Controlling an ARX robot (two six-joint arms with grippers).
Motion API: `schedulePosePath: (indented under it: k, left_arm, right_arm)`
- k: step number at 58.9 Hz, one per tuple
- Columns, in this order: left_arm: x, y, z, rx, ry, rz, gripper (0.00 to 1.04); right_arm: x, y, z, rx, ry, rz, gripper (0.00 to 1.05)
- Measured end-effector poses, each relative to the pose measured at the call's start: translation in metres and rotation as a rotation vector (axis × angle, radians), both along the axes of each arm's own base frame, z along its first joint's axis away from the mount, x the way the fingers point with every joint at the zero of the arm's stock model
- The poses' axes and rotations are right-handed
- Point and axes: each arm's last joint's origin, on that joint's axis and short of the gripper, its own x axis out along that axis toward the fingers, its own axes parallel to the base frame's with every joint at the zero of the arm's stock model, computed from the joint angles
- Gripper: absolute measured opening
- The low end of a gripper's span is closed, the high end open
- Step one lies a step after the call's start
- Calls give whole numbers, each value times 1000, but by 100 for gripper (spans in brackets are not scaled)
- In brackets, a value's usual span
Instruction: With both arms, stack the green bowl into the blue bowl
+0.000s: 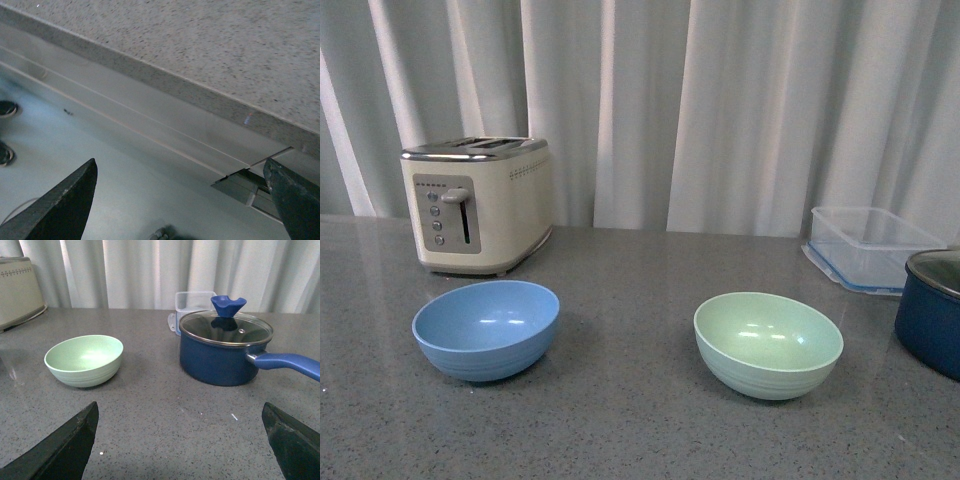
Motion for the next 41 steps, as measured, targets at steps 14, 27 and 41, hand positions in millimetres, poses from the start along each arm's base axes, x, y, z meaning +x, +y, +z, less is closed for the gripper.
schedulePosePath:
  k: [14, 27, 41]
  left_arm:
    - [52, 9, 39, -96, -83, -79, 98]
    - [115, 7, 54, -57, 25, -226, 98]
    - [178, -1, 69, -46, 14, -256, 98]
  right_arm:
    - [0, 0, 0, 0, 0, -2, 95]
    - [0, 0, 0, 0, 0, -2, 95]
    - [0, 0, 0, 0, 0, -2, 95]
